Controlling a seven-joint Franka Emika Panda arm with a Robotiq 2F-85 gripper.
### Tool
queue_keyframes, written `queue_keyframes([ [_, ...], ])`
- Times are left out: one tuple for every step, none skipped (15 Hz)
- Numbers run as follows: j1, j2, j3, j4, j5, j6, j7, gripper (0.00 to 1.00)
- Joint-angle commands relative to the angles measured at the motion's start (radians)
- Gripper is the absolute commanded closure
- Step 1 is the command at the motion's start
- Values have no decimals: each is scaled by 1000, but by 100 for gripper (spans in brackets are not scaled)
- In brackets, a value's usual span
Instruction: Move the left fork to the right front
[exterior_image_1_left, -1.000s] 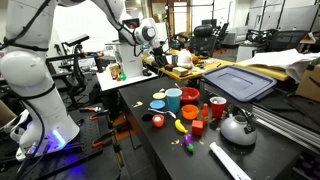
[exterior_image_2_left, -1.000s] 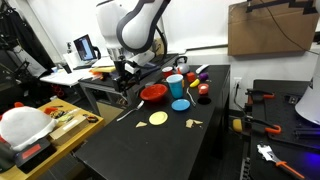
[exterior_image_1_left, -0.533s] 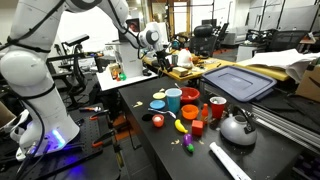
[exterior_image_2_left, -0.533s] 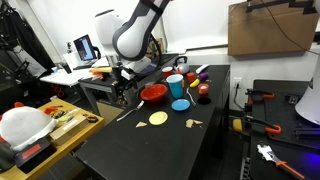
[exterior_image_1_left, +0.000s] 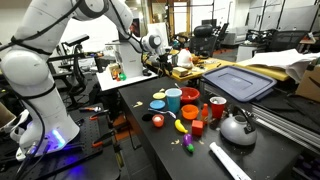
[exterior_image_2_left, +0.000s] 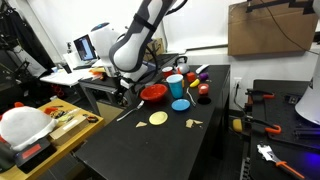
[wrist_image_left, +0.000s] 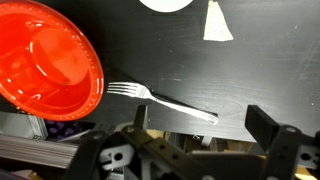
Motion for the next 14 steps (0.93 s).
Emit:
queue_keyframes([
  [22,66,-33,95,-5,-60,-34,0],
  [23,58,-34,86,-2,-82,-40,0],
  [16,48,-27,50,13,-25,-23,0],
  [16,56,-29,59,12,-36,-24,0],
  [16,60,-30,64,12,-41,-24,0],
  [17,60,-30,66,12,-44,-24,0],
  [18,60,-30,68,11,-46,-23,0],
  [19,60,-31,69,11,-47,-23,0],
  [20,60,-31,69,11,-48,-23,0],
  [20,60,-31,70,11,-49,-23,0],
  [23,68,-34,77,12,-55,-15,0],
  [21,74,-34,81,13,-55,-15,0],
  [21,79,-36,83,9,-46,-19,0],
  [20,97,-41,100,4,-42,-20,0],
])
